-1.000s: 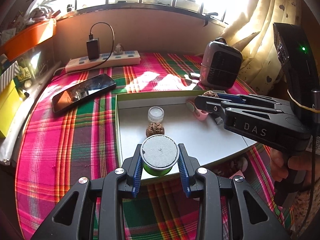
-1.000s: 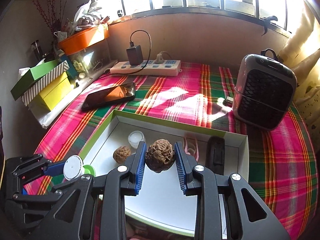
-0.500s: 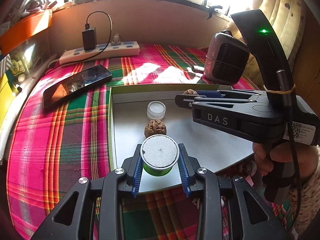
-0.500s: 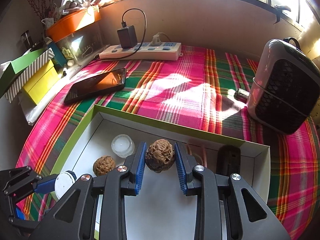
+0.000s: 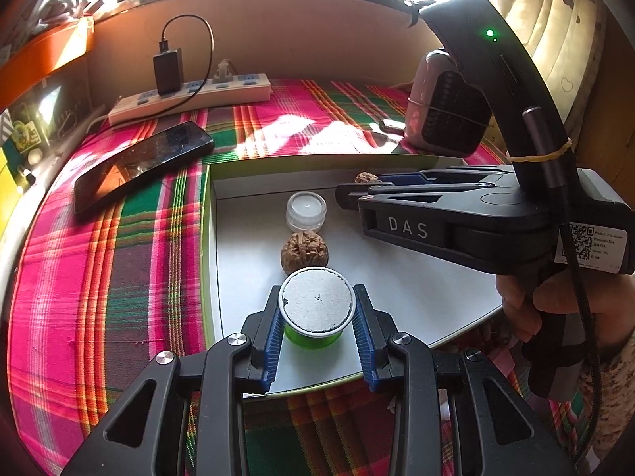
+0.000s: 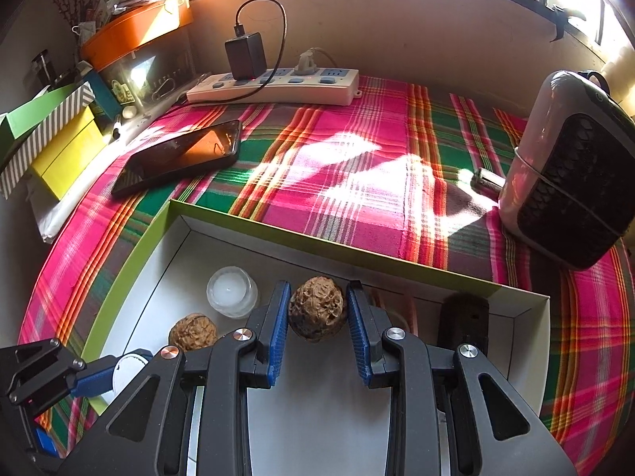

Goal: Organize objects
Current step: 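Carry the green stand and large walnut over the white tray with both grippers, then open both grippers to drop the walnut and green stand into the tray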

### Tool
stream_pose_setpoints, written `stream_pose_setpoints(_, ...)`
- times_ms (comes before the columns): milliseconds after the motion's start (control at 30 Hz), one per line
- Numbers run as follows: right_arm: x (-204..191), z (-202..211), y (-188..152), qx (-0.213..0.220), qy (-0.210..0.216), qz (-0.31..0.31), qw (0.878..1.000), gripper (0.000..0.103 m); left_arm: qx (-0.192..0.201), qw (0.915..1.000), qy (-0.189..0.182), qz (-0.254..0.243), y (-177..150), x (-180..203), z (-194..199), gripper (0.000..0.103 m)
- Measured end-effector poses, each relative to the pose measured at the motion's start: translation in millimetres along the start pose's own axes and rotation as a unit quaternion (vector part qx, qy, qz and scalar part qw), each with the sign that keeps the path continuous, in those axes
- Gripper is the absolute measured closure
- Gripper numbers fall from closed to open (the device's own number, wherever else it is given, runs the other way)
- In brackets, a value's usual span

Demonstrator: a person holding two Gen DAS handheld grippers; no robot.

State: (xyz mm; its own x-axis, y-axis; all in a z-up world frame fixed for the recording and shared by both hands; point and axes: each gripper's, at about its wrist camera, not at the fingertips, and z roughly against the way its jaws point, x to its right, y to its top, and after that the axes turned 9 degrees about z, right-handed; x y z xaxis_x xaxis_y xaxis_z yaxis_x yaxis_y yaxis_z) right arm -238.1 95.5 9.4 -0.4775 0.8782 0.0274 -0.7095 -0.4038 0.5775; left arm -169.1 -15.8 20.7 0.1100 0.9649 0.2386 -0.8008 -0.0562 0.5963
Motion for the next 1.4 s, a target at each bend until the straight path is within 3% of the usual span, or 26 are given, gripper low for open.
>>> stream_pose_setpoints(933,-1.9,-4.7,1.9,-0.014,-0.008,0.003,1.000,0.072,0.001,0.9999,0.010,-0.007,-0.9,2.0,-0.5,0.072)
stream_pose_setpoints(1067,-1.8,-4.0,1.6,-0.012,-0.004,0.001,1.000,0.062,0.002,0.9999,0.010,-0.007,-0.8,1.8,-0.6,0.072)
stream_pose_setpoints(1400,-2.0,-1.1,1.3,-0.010,-0.006,-0.003,1.000,0.055,0.000,0.9999,0.008,-0.006,-0.3,3.1,0.4,0.070)
